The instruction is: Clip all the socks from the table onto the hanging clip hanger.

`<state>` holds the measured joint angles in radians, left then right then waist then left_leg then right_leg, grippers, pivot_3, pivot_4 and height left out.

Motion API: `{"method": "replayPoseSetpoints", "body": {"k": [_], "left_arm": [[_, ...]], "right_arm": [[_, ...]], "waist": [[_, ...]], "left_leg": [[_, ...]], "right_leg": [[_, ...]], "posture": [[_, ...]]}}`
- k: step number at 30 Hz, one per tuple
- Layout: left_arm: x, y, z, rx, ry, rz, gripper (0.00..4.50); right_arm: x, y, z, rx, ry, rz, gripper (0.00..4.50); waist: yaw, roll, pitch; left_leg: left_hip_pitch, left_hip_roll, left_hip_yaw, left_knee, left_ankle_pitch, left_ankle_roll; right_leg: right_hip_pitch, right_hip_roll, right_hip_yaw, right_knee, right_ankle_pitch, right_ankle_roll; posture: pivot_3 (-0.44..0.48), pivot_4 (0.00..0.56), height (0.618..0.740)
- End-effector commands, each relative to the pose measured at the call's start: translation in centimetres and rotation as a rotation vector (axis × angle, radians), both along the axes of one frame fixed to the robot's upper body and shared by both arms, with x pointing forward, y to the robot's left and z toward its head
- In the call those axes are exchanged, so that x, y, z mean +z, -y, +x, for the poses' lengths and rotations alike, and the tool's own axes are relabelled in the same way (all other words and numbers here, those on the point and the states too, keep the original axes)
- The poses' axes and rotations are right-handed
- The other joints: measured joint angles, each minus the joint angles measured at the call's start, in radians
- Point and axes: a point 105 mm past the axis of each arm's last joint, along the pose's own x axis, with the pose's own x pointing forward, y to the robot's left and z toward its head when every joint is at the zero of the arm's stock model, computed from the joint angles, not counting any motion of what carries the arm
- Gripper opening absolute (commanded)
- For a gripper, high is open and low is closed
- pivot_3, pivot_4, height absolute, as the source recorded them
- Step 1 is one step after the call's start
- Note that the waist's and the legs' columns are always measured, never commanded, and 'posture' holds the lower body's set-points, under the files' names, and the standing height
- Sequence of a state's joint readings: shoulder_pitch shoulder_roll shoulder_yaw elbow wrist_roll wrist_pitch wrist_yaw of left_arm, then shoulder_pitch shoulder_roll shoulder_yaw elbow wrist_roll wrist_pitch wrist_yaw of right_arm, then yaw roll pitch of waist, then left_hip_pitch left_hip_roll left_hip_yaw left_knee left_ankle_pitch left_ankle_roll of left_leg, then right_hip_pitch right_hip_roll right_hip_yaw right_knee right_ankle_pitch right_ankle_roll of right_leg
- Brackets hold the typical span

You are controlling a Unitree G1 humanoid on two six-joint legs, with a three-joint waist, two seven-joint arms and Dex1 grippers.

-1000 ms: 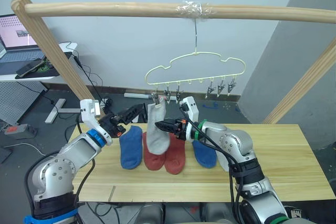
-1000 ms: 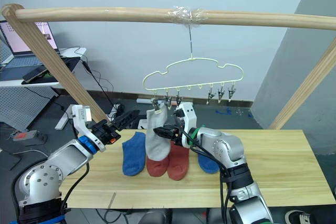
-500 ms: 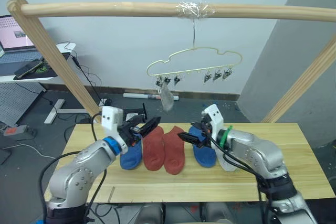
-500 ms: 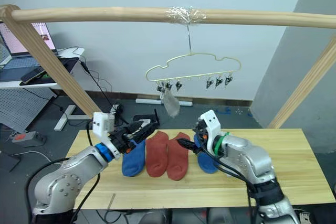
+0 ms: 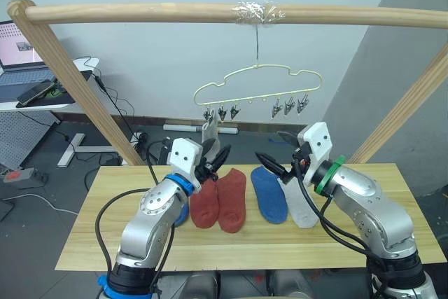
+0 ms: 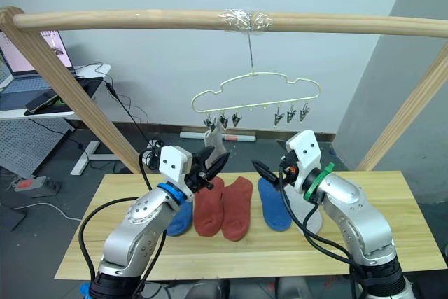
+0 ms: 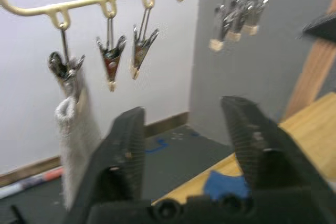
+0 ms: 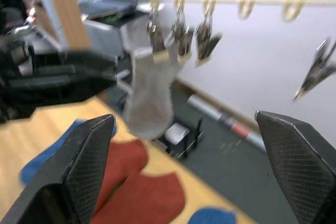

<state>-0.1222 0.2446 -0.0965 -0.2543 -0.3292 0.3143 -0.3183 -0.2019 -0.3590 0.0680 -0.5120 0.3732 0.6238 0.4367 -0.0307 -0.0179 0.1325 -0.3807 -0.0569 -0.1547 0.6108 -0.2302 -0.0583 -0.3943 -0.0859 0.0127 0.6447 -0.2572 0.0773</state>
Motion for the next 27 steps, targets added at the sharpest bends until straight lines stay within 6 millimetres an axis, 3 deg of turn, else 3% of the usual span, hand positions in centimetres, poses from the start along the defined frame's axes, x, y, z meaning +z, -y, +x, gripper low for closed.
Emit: {"method": "replayPoseSetpoints", "body": {"k": [1,8,17,27], "left_arm": [[0.9,0.6,1.1,0.023,0.053,-0.006,2.11],[1.0,0.9,3.5,0.091,0.061,-0.010,2.11],[2.0,0.7,4.9,0.136,0.120,-0.045,2.11],[2.3,0.7,6.1,0.153,0.135,-0.077,2.11]], "right_arm": [[2.2,0.7,0.1,-0.035,0.130,0.023,4.50],[2.3,1.1,0.2,0.018,0.170,0.002,4.50],[3.2,-0.6,-1.4,0.157,0.151,0.095,4.50],[4.2,-0.9,-1.7,0.168,0.158,0.120,4.50]], "waist": [[-0.001,0.000,0.000],[-0.004,0.000,0.000],[-0.007,0.000,0.000],[-0.011,0.000,0.000]], "left_leg": [[0.000,0.000,0.000,0.000,0.000,0.000],[0.002,-0.001,-0.001,0.002,0.000,0.000],[0.002,0.000,-0.001,0.002,0.000,0.000],[0.002,-0.001,-0.002,0.002,0.000,0.000]], "right_leg": [[0.000,0.000,0.000,0.000,0.000,0.000],[0.004,0.000,-0.001,-0.001,0.001,0.001],[0.004,0.000,-0.001,-0.001,0.001,0.001],[0.004,0.000,-0.002,0.000,0.001,0.001]], "posture": [[-0.091,0.097,0.740],[-0.097,0.104,0.740],[-0.112,0.108,0.740],[-0.128,0.108,0.740]]}}
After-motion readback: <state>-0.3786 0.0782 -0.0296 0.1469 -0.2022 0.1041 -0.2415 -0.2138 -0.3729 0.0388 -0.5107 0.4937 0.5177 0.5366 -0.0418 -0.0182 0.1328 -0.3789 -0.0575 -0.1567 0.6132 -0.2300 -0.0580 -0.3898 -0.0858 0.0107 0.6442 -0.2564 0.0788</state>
